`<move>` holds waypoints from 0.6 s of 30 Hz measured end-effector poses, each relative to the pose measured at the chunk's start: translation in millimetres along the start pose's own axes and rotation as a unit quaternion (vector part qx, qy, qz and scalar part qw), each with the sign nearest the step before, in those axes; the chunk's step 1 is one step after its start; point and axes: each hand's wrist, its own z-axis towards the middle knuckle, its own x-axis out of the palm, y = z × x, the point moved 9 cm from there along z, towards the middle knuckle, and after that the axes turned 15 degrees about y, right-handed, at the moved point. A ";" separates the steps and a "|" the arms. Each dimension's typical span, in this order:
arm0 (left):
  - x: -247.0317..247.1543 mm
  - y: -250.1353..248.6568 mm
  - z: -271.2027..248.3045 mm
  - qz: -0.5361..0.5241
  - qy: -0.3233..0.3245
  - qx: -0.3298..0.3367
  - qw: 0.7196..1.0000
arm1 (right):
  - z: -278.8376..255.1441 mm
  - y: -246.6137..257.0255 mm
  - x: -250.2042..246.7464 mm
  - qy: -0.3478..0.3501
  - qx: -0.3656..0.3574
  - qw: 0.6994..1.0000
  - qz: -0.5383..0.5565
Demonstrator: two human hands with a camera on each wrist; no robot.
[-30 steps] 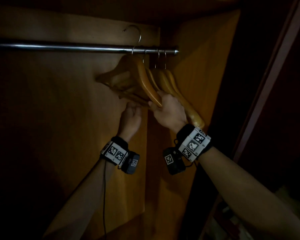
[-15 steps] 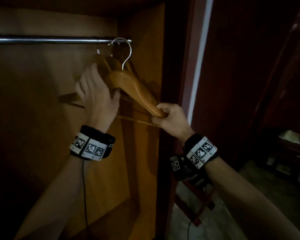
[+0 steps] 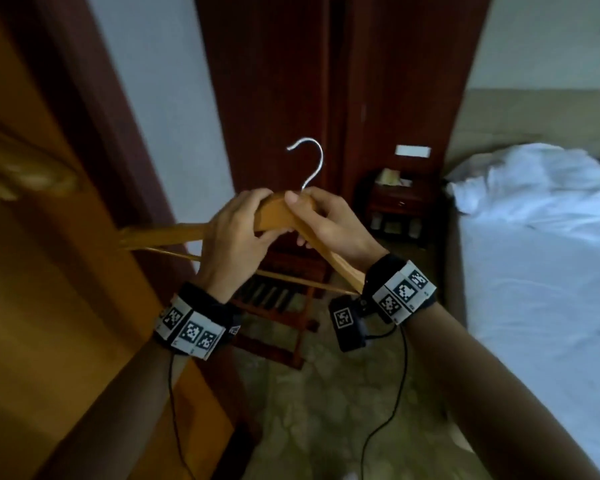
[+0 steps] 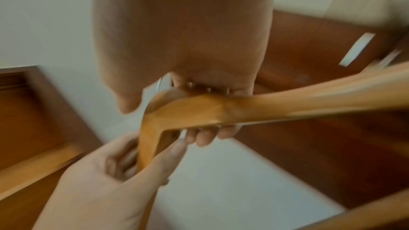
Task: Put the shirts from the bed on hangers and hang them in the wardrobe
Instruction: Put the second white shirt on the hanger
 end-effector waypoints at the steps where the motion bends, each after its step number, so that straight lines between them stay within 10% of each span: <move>1: 26.1 -17.1 10.6 -0.020 0.022 0.022 0.999 | -14.9 -11.6 -22.3 -0.031 0.008 0.999 -0.010; 9: 239.6 -120.5 118.5 -0.055 0.276 0.093 0.955 | -154.2 -102.4 -212.7 -0.261 0.087 0.960 -0.055; 18: 458.0 -264.3 191.9 -0.029 0.381 0.185 0.905 | -245.3 -225.0 -386.9 -0.237 0.321 0.910 -0.109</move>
